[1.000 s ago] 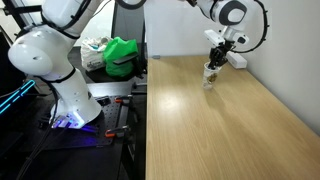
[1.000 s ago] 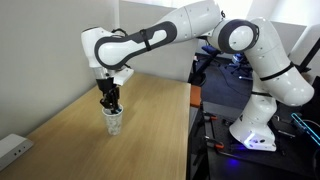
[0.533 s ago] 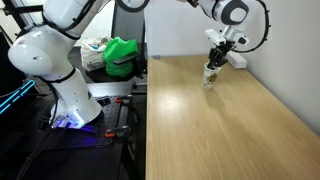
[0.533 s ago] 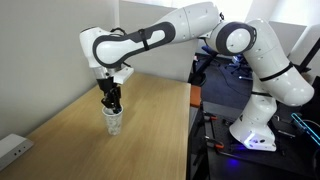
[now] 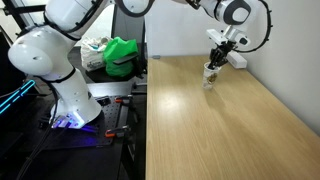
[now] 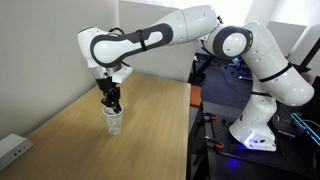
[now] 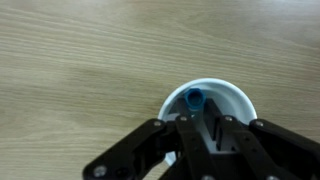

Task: Take the green marker out of the cup and place it on the table

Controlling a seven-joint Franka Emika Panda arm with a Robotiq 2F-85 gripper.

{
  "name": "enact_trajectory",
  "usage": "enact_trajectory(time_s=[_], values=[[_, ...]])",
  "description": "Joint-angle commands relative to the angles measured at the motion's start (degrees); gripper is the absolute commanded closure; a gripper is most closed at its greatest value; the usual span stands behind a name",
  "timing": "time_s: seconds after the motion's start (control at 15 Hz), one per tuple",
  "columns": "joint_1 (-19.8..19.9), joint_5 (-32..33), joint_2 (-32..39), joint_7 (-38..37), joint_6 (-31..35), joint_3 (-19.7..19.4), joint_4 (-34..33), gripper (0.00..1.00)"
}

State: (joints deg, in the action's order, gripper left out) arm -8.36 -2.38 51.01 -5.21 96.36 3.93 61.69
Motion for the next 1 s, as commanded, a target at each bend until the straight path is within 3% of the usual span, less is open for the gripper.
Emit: enact_trajectory(time_s=[0.0,0.93], values=[[-0.44,0.48,1.89,-0.83,-3.23,-0.54,-4.11,0.94],[-2.31,3.18,-2.0,-2.6,-3.25,-1.5,-3.65,0.95]])
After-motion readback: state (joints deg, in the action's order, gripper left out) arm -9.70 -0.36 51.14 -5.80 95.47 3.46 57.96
